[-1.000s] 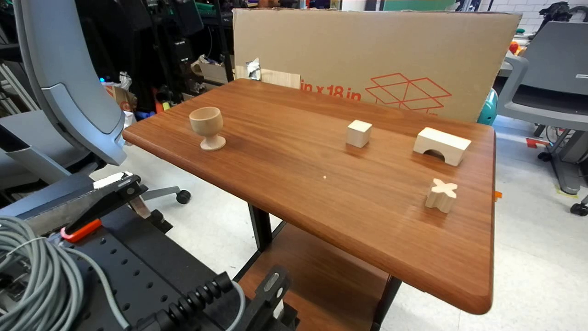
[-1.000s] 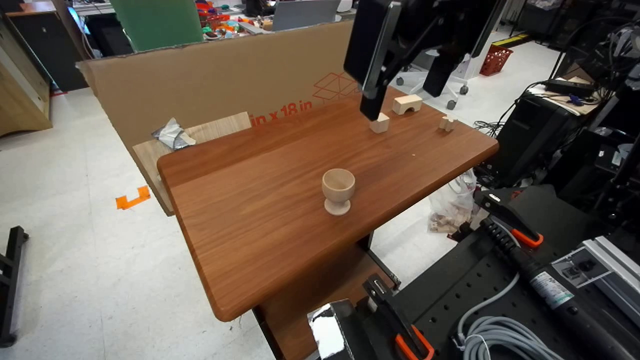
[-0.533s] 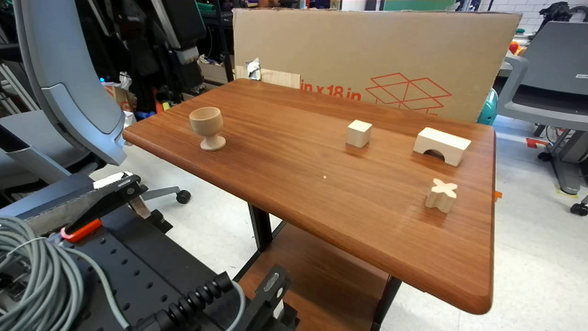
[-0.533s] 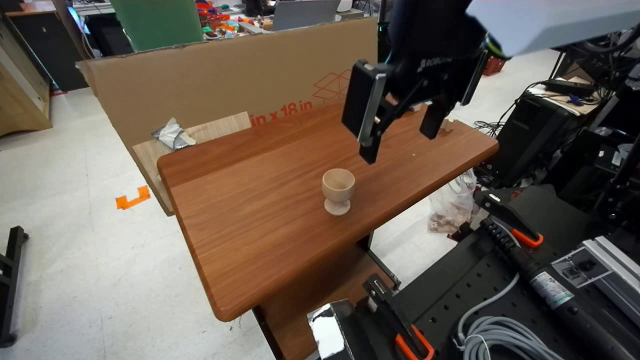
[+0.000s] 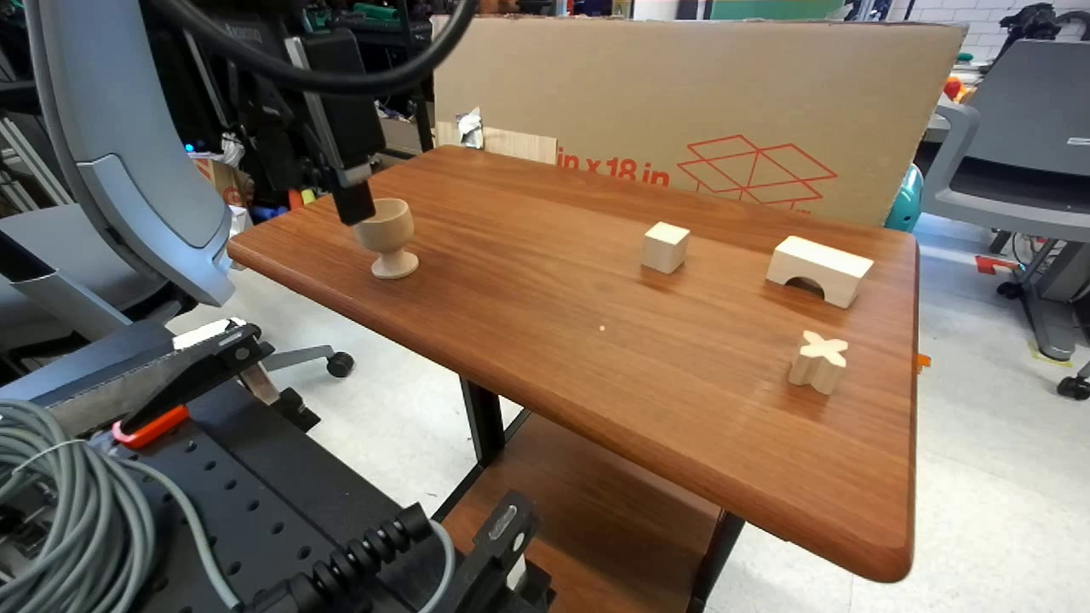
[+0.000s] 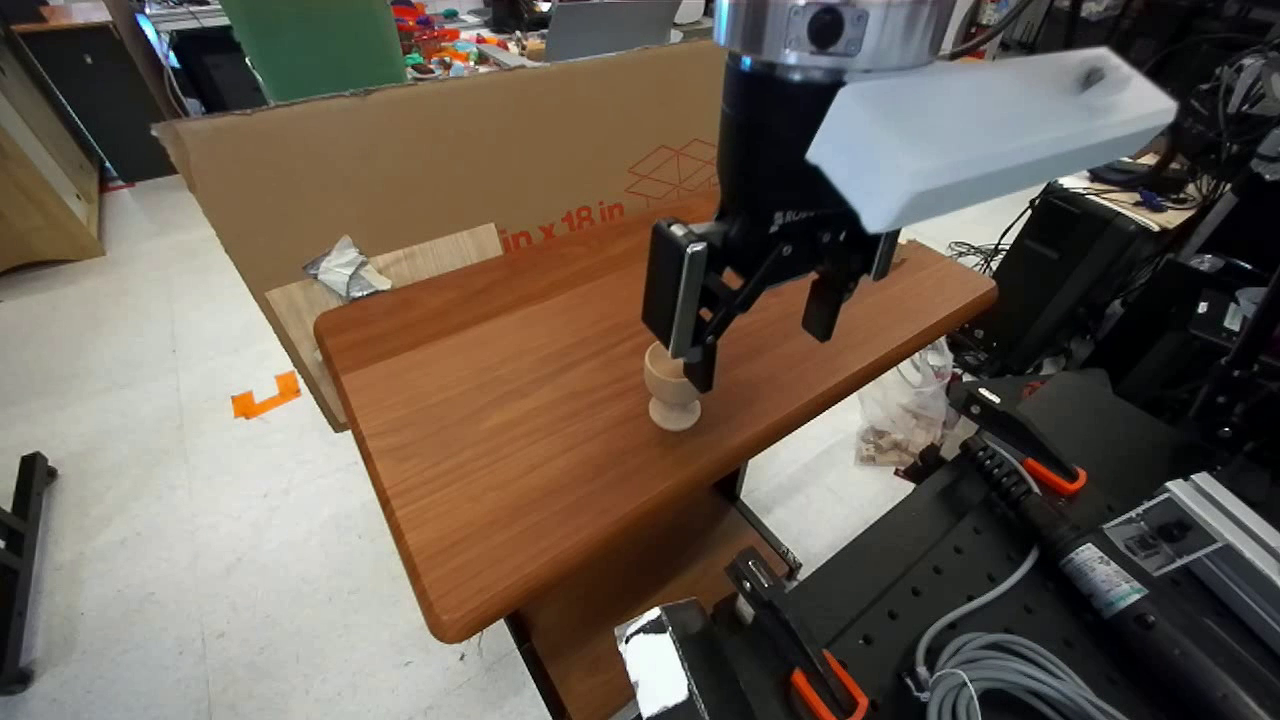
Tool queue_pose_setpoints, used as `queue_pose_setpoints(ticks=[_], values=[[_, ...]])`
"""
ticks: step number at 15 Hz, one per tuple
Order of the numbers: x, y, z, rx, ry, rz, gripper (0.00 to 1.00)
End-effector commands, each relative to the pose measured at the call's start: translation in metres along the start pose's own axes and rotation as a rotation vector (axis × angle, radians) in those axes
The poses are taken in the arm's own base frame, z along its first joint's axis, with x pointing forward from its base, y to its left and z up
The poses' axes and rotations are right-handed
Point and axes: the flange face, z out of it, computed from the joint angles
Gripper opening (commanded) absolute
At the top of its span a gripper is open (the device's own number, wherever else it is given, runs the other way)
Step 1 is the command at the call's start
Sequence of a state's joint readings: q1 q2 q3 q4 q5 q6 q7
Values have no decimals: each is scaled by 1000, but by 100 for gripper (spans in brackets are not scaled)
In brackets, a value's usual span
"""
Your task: Move the wooden cup forward
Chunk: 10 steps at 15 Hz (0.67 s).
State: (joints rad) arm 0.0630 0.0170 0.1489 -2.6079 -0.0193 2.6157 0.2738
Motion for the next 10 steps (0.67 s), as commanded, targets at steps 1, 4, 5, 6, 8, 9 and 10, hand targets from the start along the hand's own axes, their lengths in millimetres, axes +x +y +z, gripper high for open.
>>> queue_pose_setpoints(ticks=[1,4,5,6,8,9,10], values=[[16,-12,18,20,-14,-21,100],[25,-17,30,13,-26,-46,100],[28,-19,32,12,-26,-53,100],[31,-21,33,13,-26,-60,100],[37,-25,35,14,-24,-73,100],[40,-26,36,15,-23,-78,100],[42,-28,37,15,-23,-87,100]])
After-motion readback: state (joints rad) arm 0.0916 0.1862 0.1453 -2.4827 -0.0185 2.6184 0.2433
